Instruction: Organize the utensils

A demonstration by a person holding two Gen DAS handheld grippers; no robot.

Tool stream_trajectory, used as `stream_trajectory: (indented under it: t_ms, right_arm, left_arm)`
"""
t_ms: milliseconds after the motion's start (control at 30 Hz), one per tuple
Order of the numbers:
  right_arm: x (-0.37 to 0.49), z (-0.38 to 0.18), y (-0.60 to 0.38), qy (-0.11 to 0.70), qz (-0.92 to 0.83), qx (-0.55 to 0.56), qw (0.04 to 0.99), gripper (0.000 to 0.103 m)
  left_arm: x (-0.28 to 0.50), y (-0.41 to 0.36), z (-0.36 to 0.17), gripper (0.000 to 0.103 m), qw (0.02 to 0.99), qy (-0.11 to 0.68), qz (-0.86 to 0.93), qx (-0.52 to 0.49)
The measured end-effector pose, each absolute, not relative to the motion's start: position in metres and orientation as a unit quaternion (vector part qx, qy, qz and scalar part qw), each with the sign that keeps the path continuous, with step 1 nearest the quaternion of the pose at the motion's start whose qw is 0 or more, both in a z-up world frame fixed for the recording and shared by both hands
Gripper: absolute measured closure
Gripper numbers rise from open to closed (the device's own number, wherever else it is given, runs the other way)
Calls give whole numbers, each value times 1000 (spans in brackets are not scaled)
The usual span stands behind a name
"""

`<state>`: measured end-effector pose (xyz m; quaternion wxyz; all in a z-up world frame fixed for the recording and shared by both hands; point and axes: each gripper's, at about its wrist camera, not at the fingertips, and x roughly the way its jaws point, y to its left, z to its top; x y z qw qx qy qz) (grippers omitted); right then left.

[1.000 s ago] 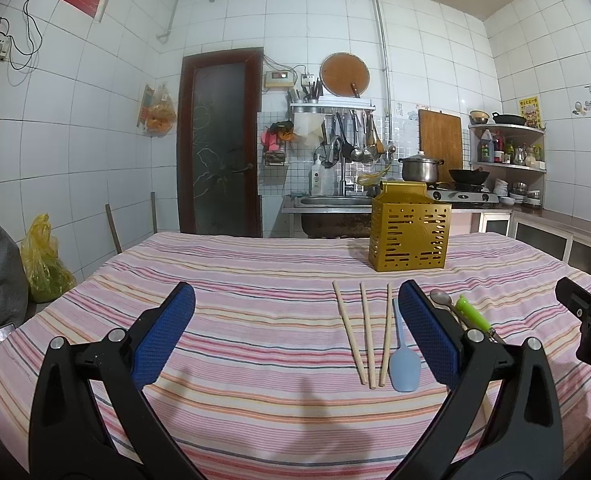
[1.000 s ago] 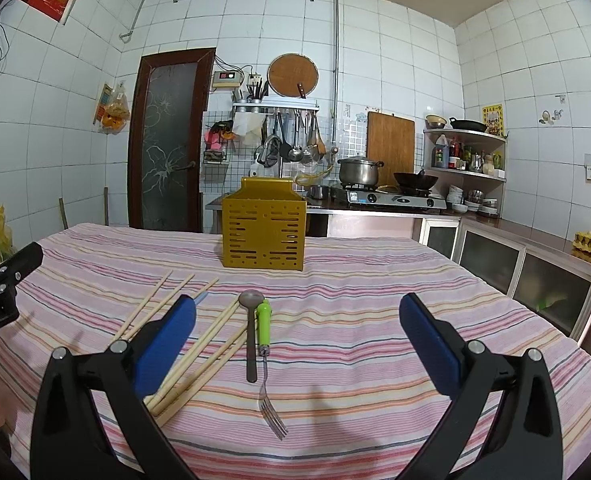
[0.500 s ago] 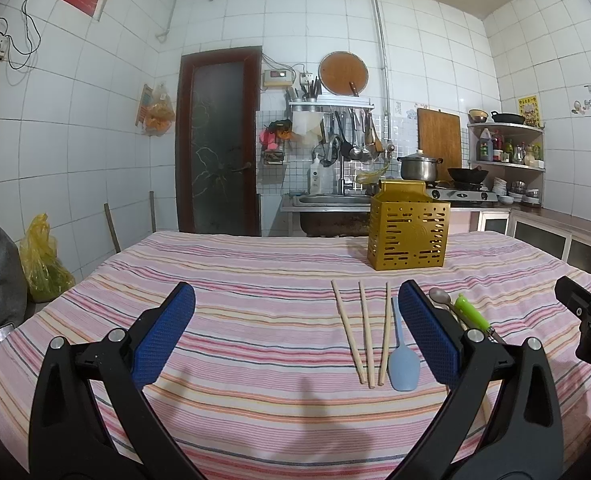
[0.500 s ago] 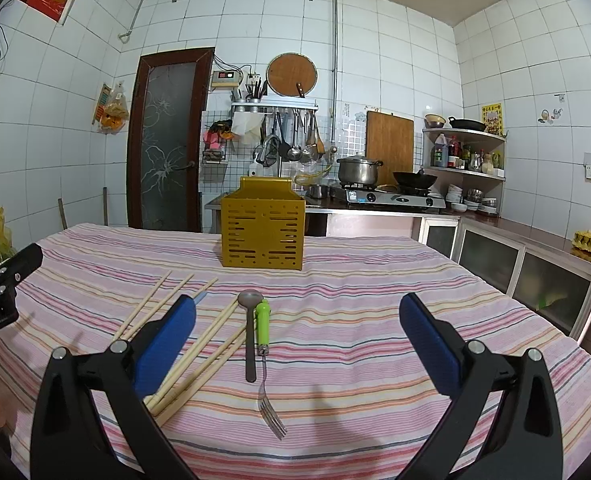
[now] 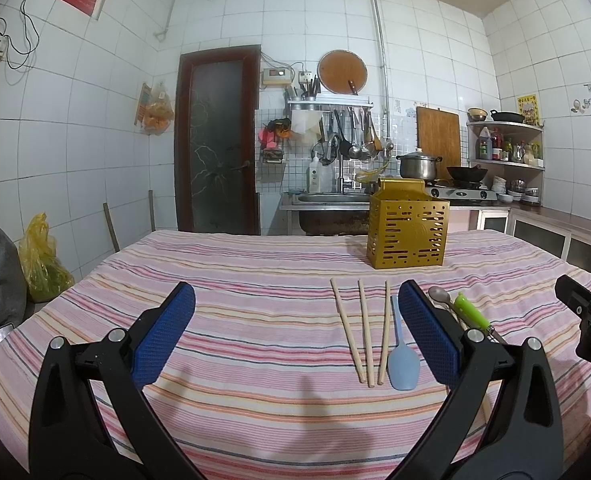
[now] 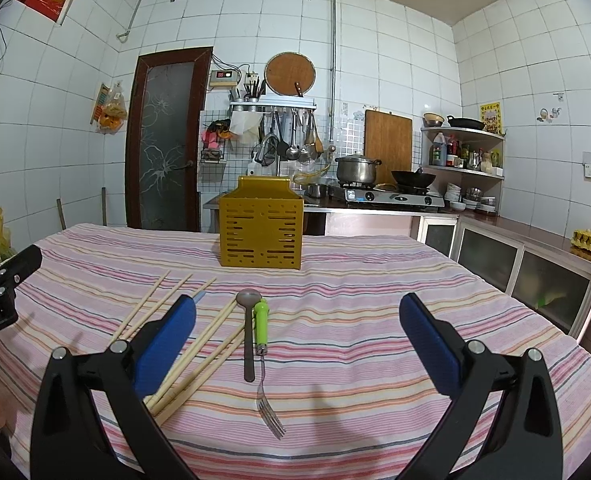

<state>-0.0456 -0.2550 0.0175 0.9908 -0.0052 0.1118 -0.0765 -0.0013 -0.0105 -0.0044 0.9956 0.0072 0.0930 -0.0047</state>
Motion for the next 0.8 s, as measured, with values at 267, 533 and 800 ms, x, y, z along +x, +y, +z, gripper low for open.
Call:
stream_trajectory:
  t_ms: [267, 533, 800]
  right_arm:
    - [-41, 14, -259, 115, -78, -3, 990, 4]
    - [-41, 13, -259, 115, -78, -3, 990, 4]
    - [-40, 11, -260, 110, -81, 2, 991, 4]
  left_arm:
    - [-1, -12, -4, 5, 996, 93, -4, 7]
    - [-2, -12, -4, 5, 996, 93, -5, 7]
    - [0, -15, -1, 5, 996, 93, -6, 8]
